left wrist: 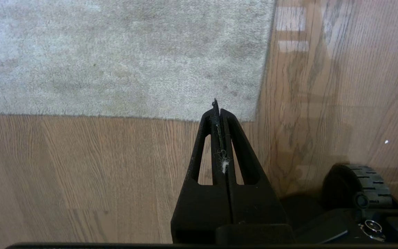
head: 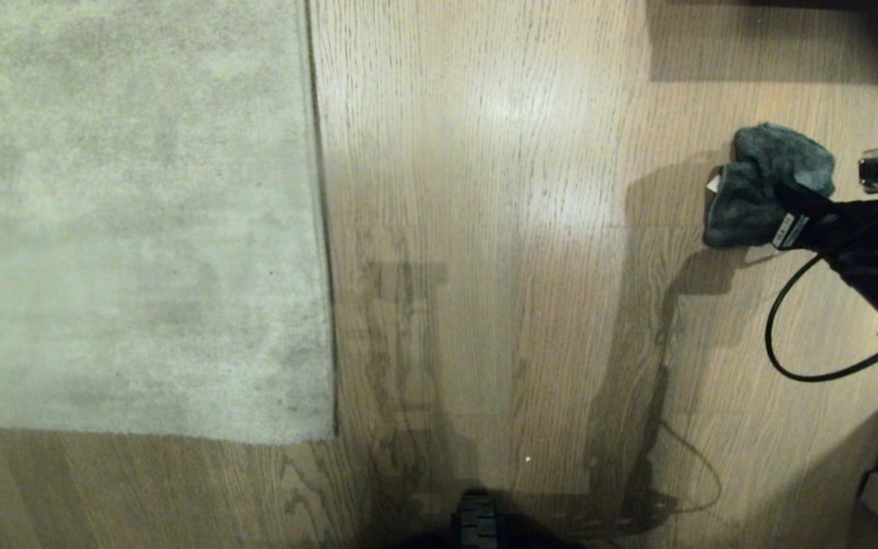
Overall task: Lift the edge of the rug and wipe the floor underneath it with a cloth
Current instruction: Pick up the rag
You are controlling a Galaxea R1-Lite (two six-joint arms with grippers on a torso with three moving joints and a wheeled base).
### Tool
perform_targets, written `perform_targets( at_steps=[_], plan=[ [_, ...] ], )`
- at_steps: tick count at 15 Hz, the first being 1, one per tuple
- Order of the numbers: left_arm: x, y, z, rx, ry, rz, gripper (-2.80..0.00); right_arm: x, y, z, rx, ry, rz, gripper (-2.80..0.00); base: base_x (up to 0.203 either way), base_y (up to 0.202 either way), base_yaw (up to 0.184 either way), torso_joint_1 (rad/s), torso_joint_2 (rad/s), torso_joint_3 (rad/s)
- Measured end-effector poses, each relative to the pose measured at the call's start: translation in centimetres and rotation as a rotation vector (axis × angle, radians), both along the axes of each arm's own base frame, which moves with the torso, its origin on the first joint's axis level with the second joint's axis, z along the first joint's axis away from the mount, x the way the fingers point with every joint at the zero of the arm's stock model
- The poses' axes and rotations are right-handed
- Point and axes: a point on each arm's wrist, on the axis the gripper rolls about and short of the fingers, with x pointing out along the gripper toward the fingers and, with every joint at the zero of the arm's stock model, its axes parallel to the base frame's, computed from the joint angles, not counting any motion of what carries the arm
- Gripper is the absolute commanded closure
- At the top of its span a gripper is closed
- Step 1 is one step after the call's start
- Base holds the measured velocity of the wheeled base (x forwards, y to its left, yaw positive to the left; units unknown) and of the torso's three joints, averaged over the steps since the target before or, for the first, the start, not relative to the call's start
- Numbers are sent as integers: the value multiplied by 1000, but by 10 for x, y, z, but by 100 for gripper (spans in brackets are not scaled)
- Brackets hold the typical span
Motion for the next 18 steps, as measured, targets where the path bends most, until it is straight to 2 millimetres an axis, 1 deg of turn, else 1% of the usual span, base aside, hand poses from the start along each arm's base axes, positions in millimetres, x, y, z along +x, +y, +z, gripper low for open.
perform_targets(
  at_steps=[3,5,9,13,18],
  plan=[
    [0,0,0,0,0,0,0,-3,-2,3,-2,-8,-8,0,0,0,0,0,0,0],
    [0,0,0,0,0,0,0,-6,-5,9,-5,-21,-16,0,0,0,0,0,0,0],
    [0,0,0,0,0,0,0,-22,-8,25,-10,-49,-33,0,0,0,0,0,0,0],
    [0,0,0,0,0,0,0,-49,-3,32,-3,-20,-37,0,0,0,0,0,0,0],
    [0,0,0,0,0,0,0,-96,9,21,2,54,7,0,0,0,0,0,0,0]
  ],
)
